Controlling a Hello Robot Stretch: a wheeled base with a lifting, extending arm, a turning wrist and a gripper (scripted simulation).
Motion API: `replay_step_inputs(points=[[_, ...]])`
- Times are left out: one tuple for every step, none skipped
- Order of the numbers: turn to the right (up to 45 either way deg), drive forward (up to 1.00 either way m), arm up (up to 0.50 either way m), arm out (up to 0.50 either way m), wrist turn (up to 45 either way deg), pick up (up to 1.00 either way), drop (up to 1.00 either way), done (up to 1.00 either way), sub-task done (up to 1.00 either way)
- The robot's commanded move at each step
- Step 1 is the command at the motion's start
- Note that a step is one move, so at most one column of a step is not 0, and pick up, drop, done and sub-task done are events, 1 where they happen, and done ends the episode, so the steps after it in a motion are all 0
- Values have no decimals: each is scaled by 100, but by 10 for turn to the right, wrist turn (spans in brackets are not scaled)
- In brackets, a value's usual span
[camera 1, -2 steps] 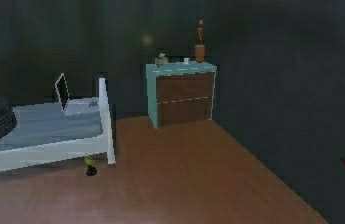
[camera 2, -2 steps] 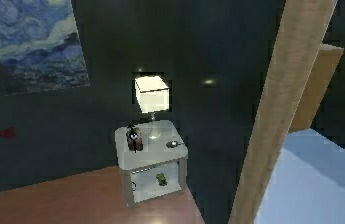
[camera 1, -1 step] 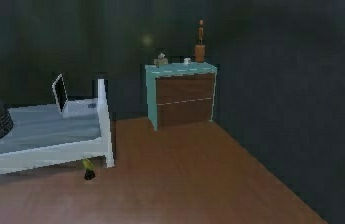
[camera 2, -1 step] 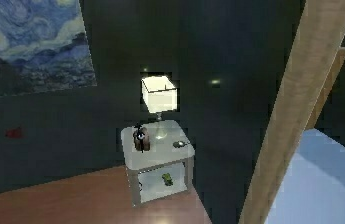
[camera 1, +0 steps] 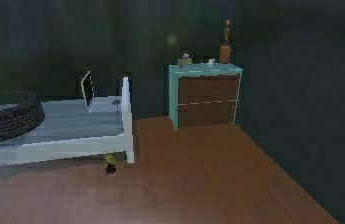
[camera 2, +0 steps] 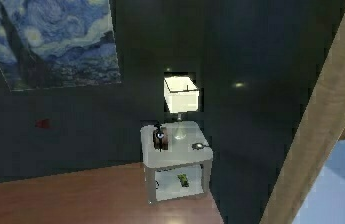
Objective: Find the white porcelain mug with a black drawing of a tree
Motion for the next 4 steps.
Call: replay_step_inputs(points=[[0, 100, 0, 0, 0, 0, 0, 0, 0], [0, 100, 0, 0, 0, 0, 0, 0, 0], [-90, 0, 0, 0, 0, 0, 0, 0, 0], [0, 25, 0, 0, 0, 0, 0, 0, 0]])
